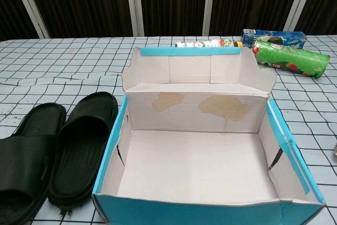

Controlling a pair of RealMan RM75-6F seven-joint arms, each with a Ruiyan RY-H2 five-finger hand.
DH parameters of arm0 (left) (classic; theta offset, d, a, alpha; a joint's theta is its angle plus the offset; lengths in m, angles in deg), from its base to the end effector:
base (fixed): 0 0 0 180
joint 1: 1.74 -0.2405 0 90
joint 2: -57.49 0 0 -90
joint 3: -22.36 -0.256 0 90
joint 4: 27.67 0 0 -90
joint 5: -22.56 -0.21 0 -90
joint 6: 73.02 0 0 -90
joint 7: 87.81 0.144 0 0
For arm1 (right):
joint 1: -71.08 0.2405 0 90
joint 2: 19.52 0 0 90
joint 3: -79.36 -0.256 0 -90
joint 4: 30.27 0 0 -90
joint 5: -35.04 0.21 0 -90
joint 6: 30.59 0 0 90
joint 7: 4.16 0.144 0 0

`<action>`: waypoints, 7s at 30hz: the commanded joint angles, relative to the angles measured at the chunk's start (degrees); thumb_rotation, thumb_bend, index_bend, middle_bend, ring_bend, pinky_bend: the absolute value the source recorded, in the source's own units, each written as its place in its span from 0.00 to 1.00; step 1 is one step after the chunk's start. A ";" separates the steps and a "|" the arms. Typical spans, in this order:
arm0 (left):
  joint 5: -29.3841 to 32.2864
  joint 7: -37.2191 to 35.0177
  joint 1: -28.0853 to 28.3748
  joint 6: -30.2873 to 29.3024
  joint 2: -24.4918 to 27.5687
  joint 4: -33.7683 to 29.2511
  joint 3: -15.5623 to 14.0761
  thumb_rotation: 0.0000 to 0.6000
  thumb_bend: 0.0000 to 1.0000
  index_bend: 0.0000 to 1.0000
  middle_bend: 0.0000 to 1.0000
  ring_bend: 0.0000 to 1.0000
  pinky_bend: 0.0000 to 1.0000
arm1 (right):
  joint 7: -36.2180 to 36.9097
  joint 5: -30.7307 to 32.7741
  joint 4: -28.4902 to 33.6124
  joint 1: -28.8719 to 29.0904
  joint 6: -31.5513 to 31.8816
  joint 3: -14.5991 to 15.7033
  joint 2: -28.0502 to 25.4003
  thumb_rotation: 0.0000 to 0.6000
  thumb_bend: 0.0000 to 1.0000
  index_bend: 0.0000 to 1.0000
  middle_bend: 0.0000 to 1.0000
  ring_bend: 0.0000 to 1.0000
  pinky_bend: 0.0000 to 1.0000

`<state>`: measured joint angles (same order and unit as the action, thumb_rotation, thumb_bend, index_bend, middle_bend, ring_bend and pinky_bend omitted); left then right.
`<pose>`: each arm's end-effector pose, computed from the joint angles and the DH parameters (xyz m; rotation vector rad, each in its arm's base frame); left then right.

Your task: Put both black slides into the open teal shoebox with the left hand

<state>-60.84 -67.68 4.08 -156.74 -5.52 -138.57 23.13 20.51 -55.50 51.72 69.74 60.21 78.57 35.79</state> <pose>-0.2515 0.1715 0.1357 -1.4541 -0.9251 -0.8251 -0.3527 -0.1386 0.2341 1.3297 -0.9645 0.9804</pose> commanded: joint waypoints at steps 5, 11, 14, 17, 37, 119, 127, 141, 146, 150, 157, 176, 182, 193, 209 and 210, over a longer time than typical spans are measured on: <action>-2.97 -1.89 -0.30 0.17 1.07 -1.89 -1.54 1.00 0.31 0.00 0.00 0.00 0.00 | -2.40 0.05 -0.63 0.27 -0.32 -0.18 0.90 1.00 0.31 0.07 0.02 0.00 0.00; -5.30 0.00 -0.89 2.30 2.37 -5.94 -4.96 1.00 0.27 0.00 0.00 0.00 0.00 | -3.61 -0.46 -0.50 0.42 -0.04 -0.21 1.53 1.00 0.31 0.07 0.02 0.00 0.00; -5.30 3.60 -0.77 3.87 1.85 -7.53 -5.97 1.00 0.25 0.00 0.00 0.00 0.00 | -3.82 -0.45 -1.74 0.99 -0.35 -0.58 2.82 1.00 0.31 0.07 0.02 0.00 0.00; -4.83 7.51 -1.00 4.96 0.26 -8.62 -6.86 1.00 0.23 0.00 0.00 0.00 0.00 | -4.23 -0.59 -3.15 1.46 -0.40 -0.89 4.32 1.00 0.31 0.07 0.02 0.00 0.00; -0.49 18.61 -4.61 0.71 -20.19 5.20 -4.77 1.00 0.16 0.00 0.02 0.00 0.00 | -1.88 -0.23 -4.25 1.64 -0.83 -0.72 4.45 1.00 0.31 0.07 0.02 0.00 0.00; -44.44 25.96 37.49 23.98 -8.61 12.33 16.17 1.00 0.27 0.45 0.42 0.00 0.00 | -0.64 0.41 -4.00 2.01 -2.38 -0.18 3.66 1.00 0.31 0.07 0.02 0.00 0.00; -45.27 25.26 41.20 26.07 -13.91 17.33 12.34 1.00 0.27 0.45 0.43 0.00 0.00 | 0.17 0.81 -4.48 2.02 -2.61 -0.32 3.73 1.00 0.31 0.07 0.02 0.00 0.00; -46.39 24.66 45.47 28.52 -20.70 26.89 5.79 1.00 0.28 0.45 0.44 0.00 0.00 | 0.95 1.24 -4.98 1.93 -2.74 -0.49 3.78 1.00 0.31 0.07 0.02 0.00 0.00; -46.13 23.97 47.23 28.77 -22.55 30.25 5.00 1.00 0.28 0.45 0.44 0.00 0.00 | 1.03 1.43 -4.94 1.76 -2.49 -0.61 3.72 1.00 0.31 0.07 0.02 0.00 0.00; -45.63 23.13 48.29 28.74 -24.08 32.52 4.16 1.00 0.28 0.45 0.44 0.00 0.00 | 1.18 1.71 -5.15 1.81 -2.83 -0.68 3.78 1.00 0.31 0.07 0.02 0.00 0.00; -45.12 21.55 49.83 28.53 -26.30 36.40 2.40 1.00 0.28 0.45 0.44 0.00 0.00 | 1.16 1.72 -5.34 1.98 -3.20 -0.69 3.89 1.00 0.31 0.07 0.02 0.00 0.00; -42.72 20.49 51.01 28.58 -26.51 36.86 -2.20 1.00 0.29 0.45 0.46 0.00 0.00 | 0.66 1.62 -4.86 1.79 -2.85 -0.75 3.74 1.00 0.31 0.07 0.02 0.00 0.00; -41.16 21.08 51.36 30.77 -26.43 36.23 -2.80 1.00 0.29 0.44 0.45 0.00 0.00 | 0.58 1.68 -4.86 1.88 -3.05 -0.78 3.83 1.00 0.31 0.07 0.02 0.00 0.00; -40.30 21.77 52.14 31.82 -29.13 37.56 -3.77 1.00 0.30 0.44 0.45 0.00 0.00 | 0.70 1.86 -4.99 1.85 -3.15 -0.85 3.86 1.00 0.31 0.07 0.02 0.00 0.00; -36.84 25.81 51.26 32.68 -27.49 36.54 -3.14 1.00 0.28 0.17 0.16 0.00 0.00 | 0.67 1.73 -4.81 1.84 -3.20 -0.79 3.80 1.00 0.31 0.07 0.02 0.00 0.00; -36.39 25.99 51.16 33.01 -27.18 36.25 -3.09 1.00 0.28 0.16 0.15 0.00 0.00 | 0.60 1.73 -4.77 1.86 -3.26 -0.79 3.81 1.00 0.31 0.07 0.02 0.00 0.00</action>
<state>-97.59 -41.91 55.37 -124.04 -32.97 -102.02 19.94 21.12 -53.76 46.94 71.60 56.95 77.78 39.59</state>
